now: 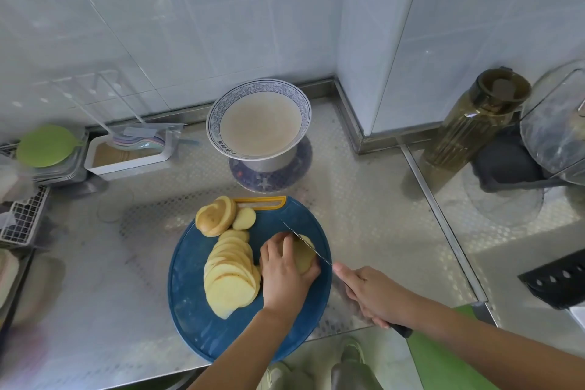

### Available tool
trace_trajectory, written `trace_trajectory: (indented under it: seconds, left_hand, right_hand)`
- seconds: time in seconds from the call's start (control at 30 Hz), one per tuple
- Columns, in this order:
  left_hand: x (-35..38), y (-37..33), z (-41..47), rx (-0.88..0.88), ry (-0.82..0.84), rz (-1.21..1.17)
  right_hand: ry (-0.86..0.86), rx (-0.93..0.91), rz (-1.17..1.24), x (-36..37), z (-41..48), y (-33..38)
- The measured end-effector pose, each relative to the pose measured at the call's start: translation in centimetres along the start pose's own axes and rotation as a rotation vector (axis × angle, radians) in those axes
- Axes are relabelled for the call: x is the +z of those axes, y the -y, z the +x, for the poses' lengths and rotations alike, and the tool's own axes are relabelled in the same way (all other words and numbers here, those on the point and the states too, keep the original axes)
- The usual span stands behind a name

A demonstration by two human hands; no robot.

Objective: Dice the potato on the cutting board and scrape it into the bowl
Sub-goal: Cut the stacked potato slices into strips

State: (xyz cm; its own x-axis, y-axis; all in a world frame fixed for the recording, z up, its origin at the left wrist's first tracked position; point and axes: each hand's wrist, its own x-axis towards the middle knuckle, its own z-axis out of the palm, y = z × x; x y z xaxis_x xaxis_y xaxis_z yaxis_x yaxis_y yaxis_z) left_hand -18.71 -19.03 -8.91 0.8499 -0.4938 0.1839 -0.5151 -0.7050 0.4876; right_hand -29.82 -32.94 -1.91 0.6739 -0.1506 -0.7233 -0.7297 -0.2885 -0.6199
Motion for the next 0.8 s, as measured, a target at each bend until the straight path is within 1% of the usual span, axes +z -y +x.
trace_trajectory:
  seconds: [0.4,0.63,0.8]
  left_hand:
    - [0.3,0.1,0.2,-0.002,-0.001,-0.006]
    - [0.5,0.2,0.1,0.004,-0.006,-0.022]
    - [0.3,0.0,0.1,0.001,-0.032,-0.063]
  right_hand:
    - [0.041,0.037,0.058,0.0,1.7,0.5]
    - [0.015,-0.012,0.062,0.2,1.8,0.6]
    - [0.076,-0.032,0.135,-0.3,2.2,0.0]
